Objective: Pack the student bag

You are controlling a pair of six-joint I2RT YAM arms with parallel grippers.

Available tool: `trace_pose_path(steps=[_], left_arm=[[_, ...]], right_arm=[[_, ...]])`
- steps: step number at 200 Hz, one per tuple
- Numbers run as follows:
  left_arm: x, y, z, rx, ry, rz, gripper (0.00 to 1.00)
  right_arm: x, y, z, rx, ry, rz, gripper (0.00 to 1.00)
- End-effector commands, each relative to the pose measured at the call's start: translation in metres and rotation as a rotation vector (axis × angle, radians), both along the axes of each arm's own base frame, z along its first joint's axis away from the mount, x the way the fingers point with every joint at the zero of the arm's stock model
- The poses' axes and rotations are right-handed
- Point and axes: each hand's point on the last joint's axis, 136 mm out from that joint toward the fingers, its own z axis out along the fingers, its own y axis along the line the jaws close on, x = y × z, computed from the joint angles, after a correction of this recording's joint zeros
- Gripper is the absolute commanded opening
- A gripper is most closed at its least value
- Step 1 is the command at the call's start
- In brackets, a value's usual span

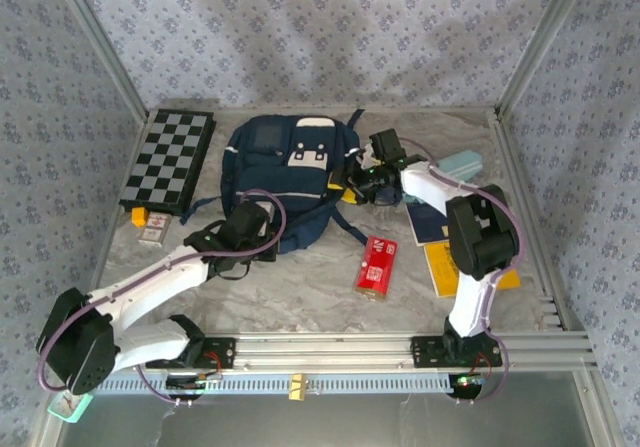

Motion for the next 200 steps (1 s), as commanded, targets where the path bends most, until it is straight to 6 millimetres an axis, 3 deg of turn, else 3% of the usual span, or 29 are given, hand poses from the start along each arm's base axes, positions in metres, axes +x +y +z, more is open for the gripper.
trace_pose_path(steps=[1, 5, 26, 57, 107, 125, 143, 200], left_arm=[[0.014, -0.023, 0.027, -0.088, -0.052, -0.030, 0.00], [0.015, -0.024, 0.028, -0.090, -0.053, -0.031, 0.00], [0.016, -0.028, 0.028, -0.079, -0.051, -0.049, 0.00], [0.014, -0.043, 0.031, -0.073, -0.061, -0.094, 0.00], [0.008, -0.066, 0.035, -0.088, -0.067, -0.155, 0.00], [0.007, -0.073, 0.034, -0.084, -0.061, -0.168, 0.00], [0.007, -0.075, 0.034, -0.083, -0.054, -0.169, 0.00], [0.005, -0.067, 0.032, -0.049, -0.064, -0.165, 0.00]], right_arm=[[-0.024, -0.006, 0.023, -0.012, -0.014, -0.016, 0.59], [-0.033, -0.009, 0.013, -0.016, 0.017, -0.026, 0.61], [-0.048, 0.002, 0.018, 0.087, 0.042, -0.090, 0.66], [-0.070, 0.030, 0.009, 0.058, 0.092, -0.121, 0.68], [-0.064, 0.044, -0.017, -0.026, 0.099, -0.240, 0.65], [-0.064, 0.049, -0.025, -0.062, 0.099, -0.235, 0.58], [-0.064, 0.042, -0.037, -0.115, 0.097, -0.248, 0.51], [-0.060, 0.026, -0.050, -0.192, 0.068, -0.216, 0.13]])
